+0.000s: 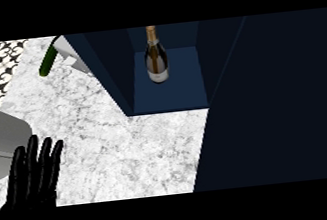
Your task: Pick up the wine, place it into the cabinet and close the cabinet
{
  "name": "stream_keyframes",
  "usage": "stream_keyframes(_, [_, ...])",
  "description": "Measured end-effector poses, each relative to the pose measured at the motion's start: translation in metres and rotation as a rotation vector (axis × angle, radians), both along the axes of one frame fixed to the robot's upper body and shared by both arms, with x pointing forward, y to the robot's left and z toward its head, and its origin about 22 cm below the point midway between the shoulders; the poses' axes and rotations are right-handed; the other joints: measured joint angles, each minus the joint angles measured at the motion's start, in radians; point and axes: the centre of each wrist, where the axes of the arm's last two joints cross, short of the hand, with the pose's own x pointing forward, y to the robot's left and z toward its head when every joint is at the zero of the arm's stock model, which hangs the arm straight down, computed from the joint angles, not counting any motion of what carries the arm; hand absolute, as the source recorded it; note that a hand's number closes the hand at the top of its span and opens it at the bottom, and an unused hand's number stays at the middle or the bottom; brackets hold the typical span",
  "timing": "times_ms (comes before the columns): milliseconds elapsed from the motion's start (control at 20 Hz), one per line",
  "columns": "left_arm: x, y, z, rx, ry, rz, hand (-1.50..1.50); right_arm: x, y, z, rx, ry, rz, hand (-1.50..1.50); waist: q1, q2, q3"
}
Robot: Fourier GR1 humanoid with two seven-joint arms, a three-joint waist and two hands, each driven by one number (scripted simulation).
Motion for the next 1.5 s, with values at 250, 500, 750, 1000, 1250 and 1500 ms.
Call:
stream_keyframes(250, [0.005, 0.03, 0.01, -0.008, -0.013, 0.035, -1.5, -0.008, 0.017, -0.001, -0.014, -0.013, 0.146, 1.5, 0.001, -0.001, 0.0])
stream_keyframes(500, [0.003, 0.051, 0.021, -0.014, -0.016, 0.049, -1.5, -0.017, 0.034, 0.003, -0.013, -0.001, 0.22, 1.5, 0.002, -0.003, -0.001])
stream_keyframes(750, [0.004, 0.077, 0.028, 0.019, -0.01, 0.054, -1.5, -0.021, 0.044, 0.004, -0.008, 0.007, 0.195, 1.5, 0.002, -0.005, -0.002])
stream_keyframes(1000, [0.007, 0.095, 0.032, 0.024, -0.006, 0.047, -1.5, -0.021, 0.062, 0.004, 0.02, 0.005, 0.166, 1.5, 0.002, -0.006, -0.003])
stream_keyframes(1250, [0.015, 0.105, 0.037, 0.026, -0.003, 0.039, -1.5, -0.023, 0.066, 0.007, -0.003, -0.043, 0.115, 1.5, 0.0, -0.005, -0.003])
stream_keyframes(1500, [0.019, 0.109, 0.036, 0.008, 0.0, 0.021, -1.5, -0.022, 0.072, 0.01, -0.026, -0.112, 0.099, 1.5, 0.008, -0.004, -0.004])
